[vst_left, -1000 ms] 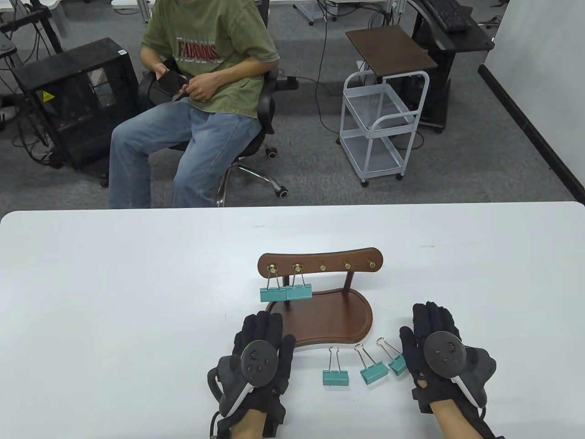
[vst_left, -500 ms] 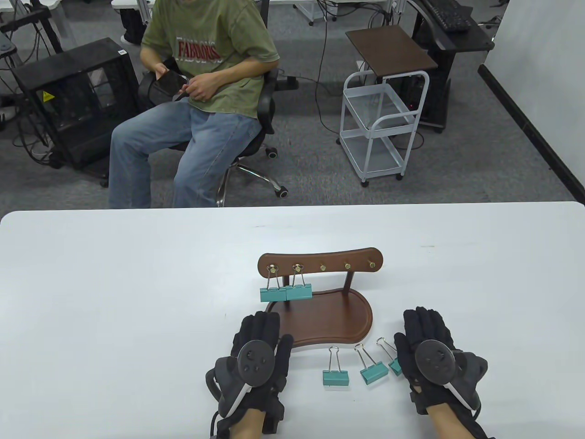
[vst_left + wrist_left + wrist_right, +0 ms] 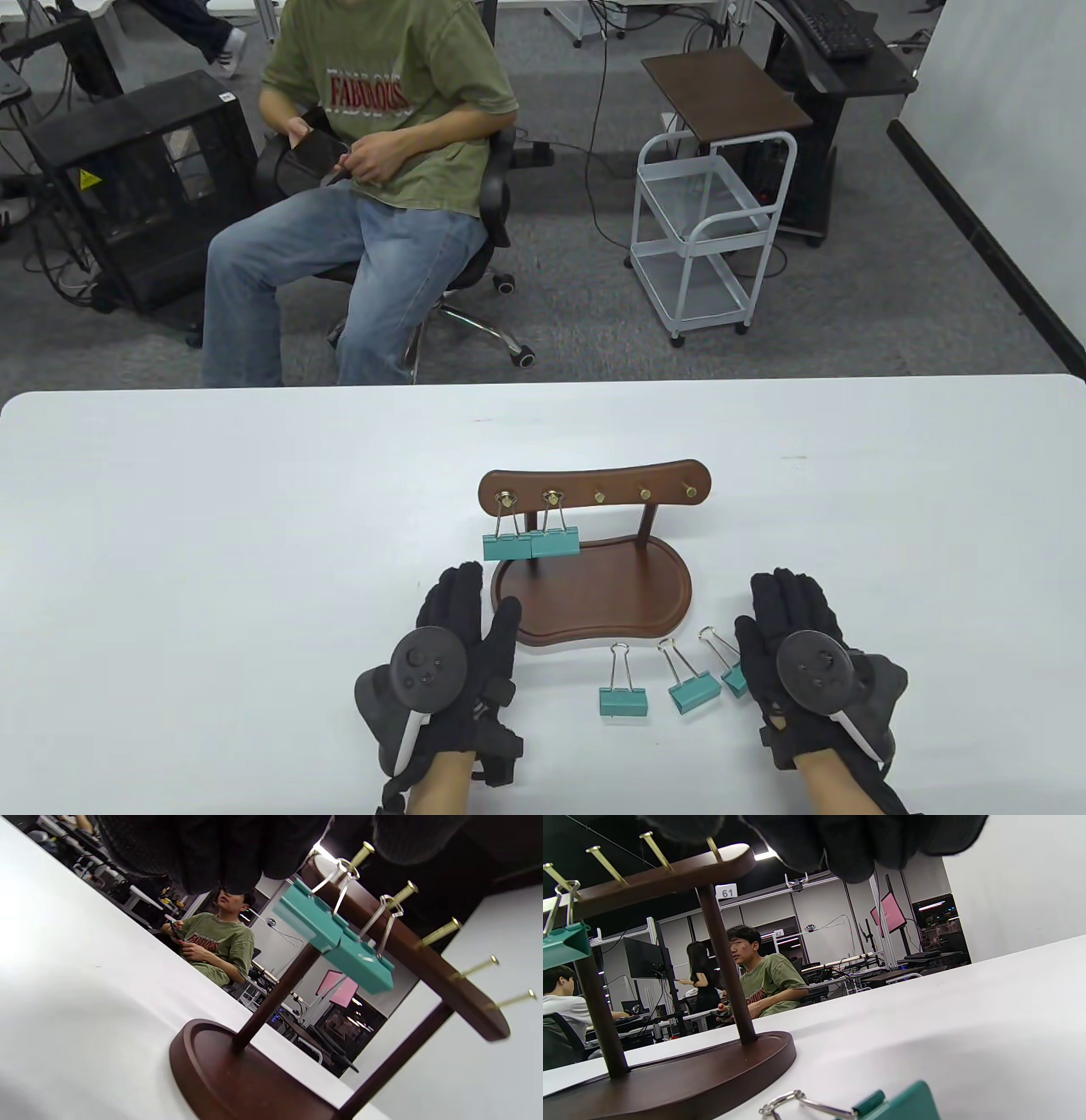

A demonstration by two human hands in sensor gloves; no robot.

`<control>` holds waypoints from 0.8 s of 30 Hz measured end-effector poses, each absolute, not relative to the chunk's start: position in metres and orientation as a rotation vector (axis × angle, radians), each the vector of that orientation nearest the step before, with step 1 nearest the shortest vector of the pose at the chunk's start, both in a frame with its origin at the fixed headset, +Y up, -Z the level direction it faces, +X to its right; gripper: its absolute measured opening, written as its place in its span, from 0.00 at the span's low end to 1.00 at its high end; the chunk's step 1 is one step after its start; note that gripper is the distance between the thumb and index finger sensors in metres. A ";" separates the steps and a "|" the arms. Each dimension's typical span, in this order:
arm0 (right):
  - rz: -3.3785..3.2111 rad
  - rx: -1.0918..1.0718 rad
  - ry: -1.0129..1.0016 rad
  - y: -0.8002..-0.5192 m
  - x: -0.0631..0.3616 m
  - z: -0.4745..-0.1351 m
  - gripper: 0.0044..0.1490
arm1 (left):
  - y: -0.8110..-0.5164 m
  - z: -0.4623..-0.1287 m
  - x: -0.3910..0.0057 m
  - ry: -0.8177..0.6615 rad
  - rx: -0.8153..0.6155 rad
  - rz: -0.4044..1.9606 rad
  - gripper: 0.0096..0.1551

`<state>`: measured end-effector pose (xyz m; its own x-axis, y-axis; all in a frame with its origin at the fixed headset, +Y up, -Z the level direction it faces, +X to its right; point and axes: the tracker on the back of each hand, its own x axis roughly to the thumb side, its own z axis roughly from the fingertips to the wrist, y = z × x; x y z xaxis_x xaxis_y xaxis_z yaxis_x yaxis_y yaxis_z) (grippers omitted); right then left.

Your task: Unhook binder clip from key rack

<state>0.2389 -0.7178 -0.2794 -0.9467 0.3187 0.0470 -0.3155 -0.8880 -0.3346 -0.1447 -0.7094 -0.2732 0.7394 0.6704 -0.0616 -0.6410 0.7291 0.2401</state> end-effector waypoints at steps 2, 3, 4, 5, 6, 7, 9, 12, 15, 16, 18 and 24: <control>2.754 -0.019 -0.487 -0.717 0.240 -0.280 0.38 | -0.711 -0.276 -0.151 0.170 0.198 0.821 0.46; 2.750 -0.021 -0.485 -0.717 0.240 -0.280 0.38 | -0.712 -0.277 -0.154 0.181 0.195 0.878 0.47; 2.748 -0.022 -0.483 -0.717 0.240 -0.280 0.38 | -0.713 -0.279 -0.156 0.190 0.190 0.926 0.48; 2.744 -0.025 -0.481 -0.717 0.241 -0.281 0.38 | -0.715 -0.281 -0.158 0.203 0.181 0.982 0.49; 2.739 -0.026 -0.480 -0.717 0.241 -0.280 0.38 | -0.716 -0.282 -0.159 0.217 0.177 1.019 0.50; 2.731 -0.029 -0.482 -0.717 0.242 -0.280 0.38 | -0.718 -0.285 -0.160 0.227 0.186 1.077 0.50; 2.720 -0.031 -0.481 -0.716 0.243 -0.280 0.38 | -0.721 -0.292 -0.160 0.232 0.171 1.135 0.51; 2.700 -0.040 -0.479 -0.716 0.246 -0.280 0.38 | -0.724 -0.305 -0.157 0.227 0.145 1.182 0.50; 2.677 -0.054 -0.471 -0.716 0.249 -0.280 0.38 | -0.727 -0.317 -0.151 0.213 0.059 1.233 0.49; 2.669 -0.058 -0.469 -0.716 0.250 -0.280 0.38 | -0.728 -0.320 -0.150 0.196 0.047 1.243 0.49; 2.648 -0.075 -0.462 -0.717 0.254 -0.281 0.38 | -0.732 -0.328 -0.146 0.163 -0.036 1.290 0.49; 2.607 -0.104 -0.458 -0.717 0.260 -0.281 0.38 | -0.737 -0.335 -0.142 0.110 -0.112 1.324 0.46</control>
<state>0.2602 -0.7171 -0.2807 -0.8781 0.4783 0.0092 -0.4528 -0.8247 -0.3390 -0.1418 -0.7369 -0.3354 0.2408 0.9598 -0.1440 -0.9704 0.2406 -0.0193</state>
